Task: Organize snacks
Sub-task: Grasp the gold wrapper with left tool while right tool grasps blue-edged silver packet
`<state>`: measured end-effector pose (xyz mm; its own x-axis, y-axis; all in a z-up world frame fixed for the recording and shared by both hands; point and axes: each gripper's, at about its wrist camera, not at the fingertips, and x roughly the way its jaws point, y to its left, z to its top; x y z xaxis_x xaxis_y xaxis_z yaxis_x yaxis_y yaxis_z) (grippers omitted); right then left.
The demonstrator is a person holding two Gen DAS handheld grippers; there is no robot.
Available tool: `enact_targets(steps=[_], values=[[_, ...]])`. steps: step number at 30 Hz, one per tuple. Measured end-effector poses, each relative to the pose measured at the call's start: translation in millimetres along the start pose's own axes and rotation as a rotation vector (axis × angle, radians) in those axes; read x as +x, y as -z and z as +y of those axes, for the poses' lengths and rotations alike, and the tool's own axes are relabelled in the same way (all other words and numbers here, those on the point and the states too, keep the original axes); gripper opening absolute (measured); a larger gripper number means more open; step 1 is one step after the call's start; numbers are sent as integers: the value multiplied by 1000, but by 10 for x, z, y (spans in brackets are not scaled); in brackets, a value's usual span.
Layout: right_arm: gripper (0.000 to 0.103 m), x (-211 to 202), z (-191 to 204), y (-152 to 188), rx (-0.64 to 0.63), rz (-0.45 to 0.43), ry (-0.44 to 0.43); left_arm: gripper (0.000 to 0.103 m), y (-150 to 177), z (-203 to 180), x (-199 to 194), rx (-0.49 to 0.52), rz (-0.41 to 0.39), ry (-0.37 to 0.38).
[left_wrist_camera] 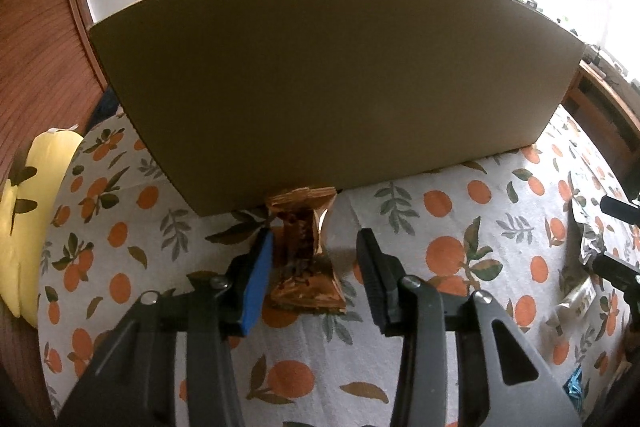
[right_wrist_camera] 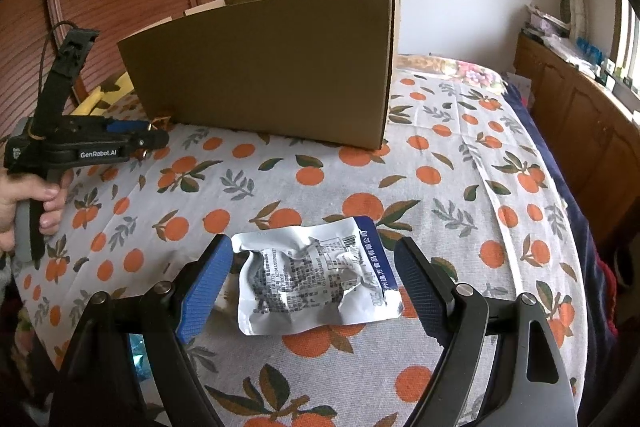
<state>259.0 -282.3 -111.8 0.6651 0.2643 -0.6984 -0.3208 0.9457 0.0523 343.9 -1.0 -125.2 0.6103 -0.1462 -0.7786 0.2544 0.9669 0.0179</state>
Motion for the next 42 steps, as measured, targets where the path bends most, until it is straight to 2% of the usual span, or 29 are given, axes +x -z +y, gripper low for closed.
enact_targets(steps=[1,3,5,11,16,20,23,28,36,42], values=[[85,7,7,-1,-4,3,1,40,-5,-10,2,4,0,2],[85,14,16,-2,-7,4,5,20,-14,-54,1,16,-1,1],[85,15,17,0,-6,0,7,18,-10,-90,-8,18,0,20],[85,-12,4,9,-1,-17,12,18,107,-235,-151,51,-24,58],[85,-7,-31,-9,16,0,-4,18,255,-369,-522,36,-81,134],[85,-93,-104,-17,69,-3,-25,18,500,-479,-809,17,-117,192],[85,-216,-121,1,119,-9,-55,18,622,-601,-966,16,-133,202],[85,-345,-41,89,133,6,-58,18,803,-628,-1178,23,-161,211],[84,-204,-25,261,229,89,-121,18,992,-701,-1478,25,-213,204],[83,-126,-16,155,247,94,-126,18,1060,-746,-1471,47,-218,196]])
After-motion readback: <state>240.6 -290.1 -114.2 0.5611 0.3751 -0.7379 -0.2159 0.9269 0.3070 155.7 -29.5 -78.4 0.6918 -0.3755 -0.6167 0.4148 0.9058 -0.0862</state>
